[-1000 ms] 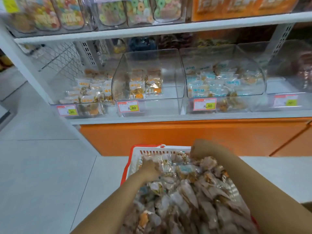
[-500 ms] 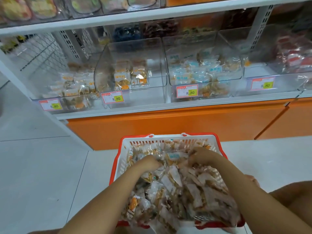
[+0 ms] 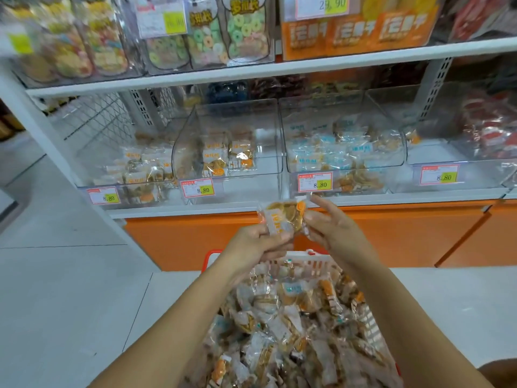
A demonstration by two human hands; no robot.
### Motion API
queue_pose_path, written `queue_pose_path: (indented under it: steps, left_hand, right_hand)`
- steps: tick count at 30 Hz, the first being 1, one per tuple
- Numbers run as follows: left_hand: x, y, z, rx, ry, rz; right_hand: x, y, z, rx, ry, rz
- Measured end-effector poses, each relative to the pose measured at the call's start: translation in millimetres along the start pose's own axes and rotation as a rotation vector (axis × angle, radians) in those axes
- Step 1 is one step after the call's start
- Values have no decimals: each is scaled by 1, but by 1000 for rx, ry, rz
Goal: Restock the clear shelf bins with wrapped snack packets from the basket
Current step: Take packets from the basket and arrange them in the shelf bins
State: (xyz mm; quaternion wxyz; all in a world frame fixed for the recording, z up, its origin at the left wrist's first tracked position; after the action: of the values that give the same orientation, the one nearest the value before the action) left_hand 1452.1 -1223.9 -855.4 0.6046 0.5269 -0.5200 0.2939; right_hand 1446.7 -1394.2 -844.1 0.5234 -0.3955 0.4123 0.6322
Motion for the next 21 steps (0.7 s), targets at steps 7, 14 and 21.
queue_pose_path:
  steps: [7,14,21]
  left_hand:
    - [34,28,-38,286,-119,202]
    - [59,32,-103,566,-122,295]
    - [69,40,-170,654,-412,452]
  right_hand:
    - [-28,-11,62,207,650,-344]
    - [-39,-44,115,132,711,-392]
    - [-33,-86,141,-283,694,-2]
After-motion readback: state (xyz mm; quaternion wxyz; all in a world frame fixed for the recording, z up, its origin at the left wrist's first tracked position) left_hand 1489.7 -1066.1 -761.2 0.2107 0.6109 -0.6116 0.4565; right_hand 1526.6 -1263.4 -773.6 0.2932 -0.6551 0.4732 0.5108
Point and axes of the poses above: each hand's wrist, its own y-axis away from the middle knuckle, its own z-axis out of the palm, x = y × z, the point moved 3 cm from there along -y, towards the middle knuckle, and after that the axes turned 9 degrees about -y, right-handed, at the moved point
